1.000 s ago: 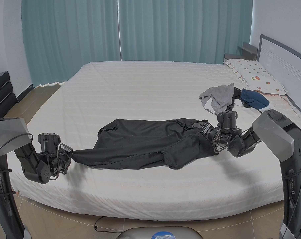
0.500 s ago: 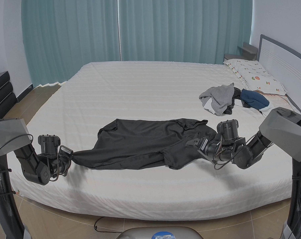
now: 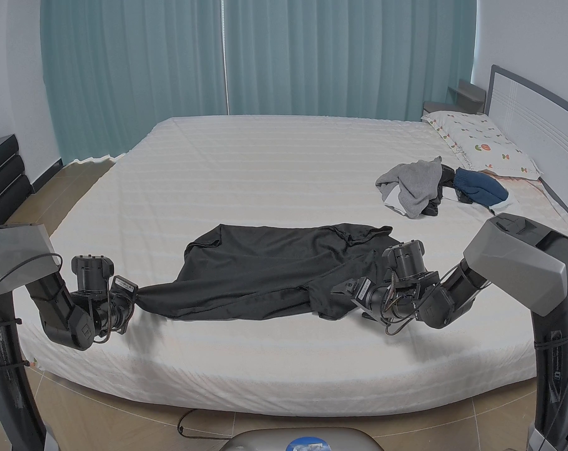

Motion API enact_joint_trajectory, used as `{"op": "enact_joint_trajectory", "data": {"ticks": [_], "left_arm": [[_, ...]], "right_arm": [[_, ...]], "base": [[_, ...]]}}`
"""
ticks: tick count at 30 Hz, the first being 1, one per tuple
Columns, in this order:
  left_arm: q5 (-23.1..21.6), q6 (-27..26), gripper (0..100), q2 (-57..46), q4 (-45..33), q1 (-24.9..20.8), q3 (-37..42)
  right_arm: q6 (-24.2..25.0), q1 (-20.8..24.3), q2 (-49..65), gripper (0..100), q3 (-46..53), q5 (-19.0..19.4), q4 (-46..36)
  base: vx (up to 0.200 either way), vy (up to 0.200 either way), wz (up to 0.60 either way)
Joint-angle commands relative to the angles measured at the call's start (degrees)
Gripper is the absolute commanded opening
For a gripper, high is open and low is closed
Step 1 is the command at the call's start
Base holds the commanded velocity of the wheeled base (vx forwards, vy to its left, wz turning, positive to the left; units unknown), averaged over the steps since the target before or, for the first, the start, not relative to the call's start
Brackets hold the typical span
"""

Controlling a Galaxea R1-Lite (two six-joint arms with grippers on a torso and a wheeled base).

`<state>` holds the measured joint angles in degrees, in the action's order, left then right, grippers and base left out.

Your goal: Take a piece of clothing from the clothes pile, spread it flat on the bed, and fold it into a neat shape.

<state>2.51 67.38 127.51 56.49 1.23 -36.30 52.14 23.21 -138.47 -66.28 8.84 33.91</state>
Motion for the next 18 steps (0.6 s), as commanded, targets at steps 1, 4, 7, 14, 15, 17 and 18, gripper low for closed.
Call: {"op": "enact_joint_trajectory", "data": {"ticks": [1,4,7,14,15,17,18], "left_arm": [[0.04,-0.05,0,0.10,0.02,0.00,0.00],[0.04,-0.05,0,0.10,0.02,0.00,0.00],[0.04,-0.05,0,0.10,0.02,0.00,0.00],[0.04,-0.05,0,-0.16,0.02,0.09,0.27],[0.04,-0.14,0,-0.16,0.02,0.00,0.27],[0.04,-0.14,0,-0.51,0.02,0.09,1.15],[0.04,-0.23,0,-0.95,0.02,0.09,1.41]], "right_arm": [[1.65,0.34,-2.15,100,-3.94,-0.22,-2.10],[1.91,0.52,-3.82,0,-7.11,-1.28,-5.35],[1.91,1.05,-5.14,0,-8.34,-3.48,-5.88],[1.91,1.05,-3.82,0,-7.28,-5.59,-6.40],[1.91,0.96,-3.73,0,-7.20,-5.59,-6.40],[1.83,0.43,-0.92,0,-4.65,-5.59,-6.49],[1.74,-0.10,0.66,0,-3.07,-5.59,-6.49]], "base": [[0.000,0.000,0.00],[0.000,0.000,0.00],[0.000,0.000,0.00],[0.000,0.000,0.00],[0.000,0.000,0.00],[0.000,0.000,0.00],[0.000,0.000,0.00]]}}
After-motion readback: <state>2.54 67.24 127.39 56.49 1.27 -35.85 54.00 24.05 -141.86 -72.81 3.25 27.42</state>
